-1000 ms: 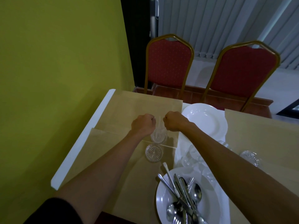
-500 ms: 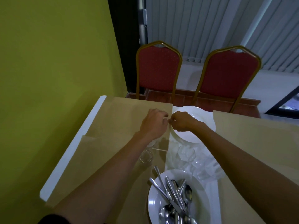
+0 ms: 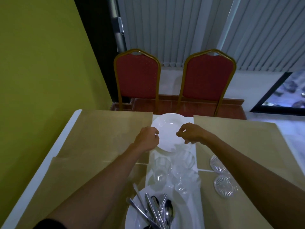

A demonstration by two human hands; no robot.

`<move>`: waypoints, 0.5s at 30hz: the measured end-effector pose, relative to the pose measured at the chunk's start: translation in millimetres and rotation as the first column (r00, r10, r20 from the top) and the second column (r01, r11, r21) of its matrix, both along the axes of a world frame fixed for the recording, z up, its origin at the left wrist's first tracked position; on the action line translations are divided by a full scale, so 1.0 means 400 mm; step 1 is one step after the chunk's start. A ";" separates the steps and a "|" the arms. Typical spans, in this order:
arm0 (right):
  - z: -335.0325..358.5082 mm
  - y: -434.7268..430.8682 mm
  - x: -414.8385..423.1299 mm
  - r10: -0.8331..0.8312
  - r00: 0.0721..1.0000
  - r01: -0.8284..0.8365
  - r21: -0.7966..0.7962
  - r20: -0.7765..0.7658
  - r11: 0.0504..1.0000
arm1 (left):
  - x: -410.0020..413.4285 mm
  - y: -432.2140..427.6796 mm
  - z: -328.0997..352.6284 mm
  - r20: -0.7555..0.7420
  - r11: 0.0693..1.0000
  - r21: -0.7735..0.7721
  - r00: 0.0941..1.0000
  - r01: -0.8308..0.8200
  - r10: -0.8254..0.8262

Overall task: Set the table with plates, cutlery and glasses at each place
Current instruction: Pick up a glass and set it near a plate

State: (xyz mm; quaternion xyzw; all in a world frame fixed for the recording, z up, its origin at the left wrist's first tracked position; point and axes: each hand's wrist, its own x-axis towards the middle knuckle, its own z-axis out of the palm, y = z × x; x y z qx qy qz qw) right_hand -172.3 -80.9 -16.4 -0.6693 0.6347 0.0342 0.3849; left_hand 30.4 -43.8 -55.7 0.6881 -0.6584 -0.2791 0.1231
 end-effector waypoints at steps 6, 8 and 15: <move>-0.074 -0.039 -0.064 -0.075 0.996 0.070 -0.072 -0.058 0.995 | -0.033 -0.037 -0.057 0.014 0.989 0.072 0.991 -0.132 0.131; -0.109 -0.057 -0.079 -0.145 0.988 0.141 -0.081 -0.048 0.987 | -0.042 -0.055 -0.066 0.039 0.982 0.099 0.987 -0.158 0.154; -0.198 -0.089 -0.093 -0.336 0.942 0.335 -0.054 0.004 0.941 | -0.063 -0.113 -0.093 0.068 0.938 0.184 0.955 -0.295 0.288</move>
